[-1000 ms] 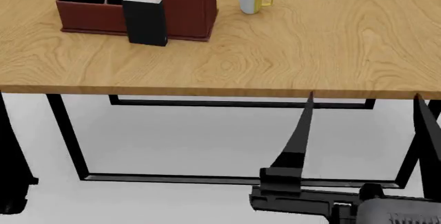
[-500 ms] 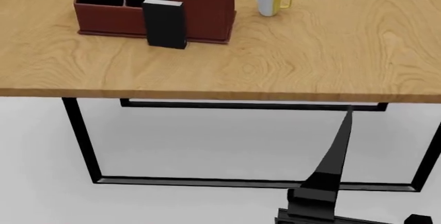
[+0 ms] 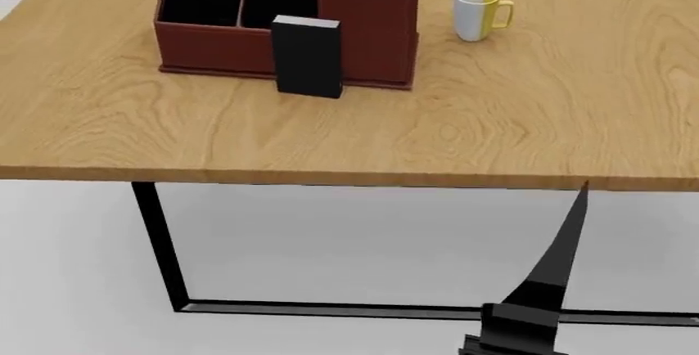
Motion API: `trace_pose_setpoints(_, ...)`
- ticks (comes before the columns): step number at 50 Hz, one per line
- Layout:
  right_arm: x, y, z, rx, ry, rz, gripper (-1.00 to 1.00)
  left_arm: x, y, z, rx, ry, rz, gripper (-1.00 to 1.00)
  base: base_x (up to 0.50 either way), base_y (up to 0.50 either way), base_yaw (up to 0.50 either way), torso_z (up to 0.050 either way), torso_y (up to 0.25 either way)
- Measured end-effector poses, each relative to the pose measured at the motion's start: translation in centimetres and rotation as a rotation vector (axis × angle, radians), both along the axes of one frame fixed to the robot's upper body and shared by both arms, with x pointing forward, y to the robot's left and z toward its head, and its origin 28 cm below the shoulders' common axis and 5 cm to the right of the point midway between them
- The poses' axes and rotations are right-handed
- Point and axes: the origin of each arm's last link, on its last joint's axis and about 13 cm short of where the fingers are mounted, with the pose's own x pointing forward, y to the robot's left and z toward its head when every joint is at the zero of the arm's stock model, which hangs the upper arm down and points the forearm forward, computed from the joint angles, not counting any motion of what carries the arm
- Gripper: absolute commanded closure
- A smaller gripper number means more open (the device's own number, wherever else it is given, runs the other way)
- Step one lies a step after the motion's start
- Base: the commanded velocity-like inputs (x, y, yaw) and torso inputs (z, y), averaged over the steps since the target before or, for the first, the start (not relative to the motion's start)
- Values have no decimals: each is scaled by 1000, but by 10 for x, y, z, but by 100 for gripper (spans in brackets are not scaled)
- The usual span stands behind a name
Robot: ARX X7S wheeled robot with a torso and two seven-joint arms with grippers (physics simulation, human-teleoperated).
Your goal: Pick up the book and place it in the front compartment of the caddy.
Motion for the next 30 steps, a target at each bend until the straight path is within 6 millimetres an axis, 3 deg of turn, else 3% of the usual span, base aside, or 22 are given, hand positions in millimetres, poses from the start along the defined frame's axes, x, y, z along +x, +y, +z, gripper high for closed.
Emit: trace_pose_setpoints(30,1,1,2,10,-4,-4,-100,1,-1,1,-11,-6,-4,-100,280,241,0,0,1)
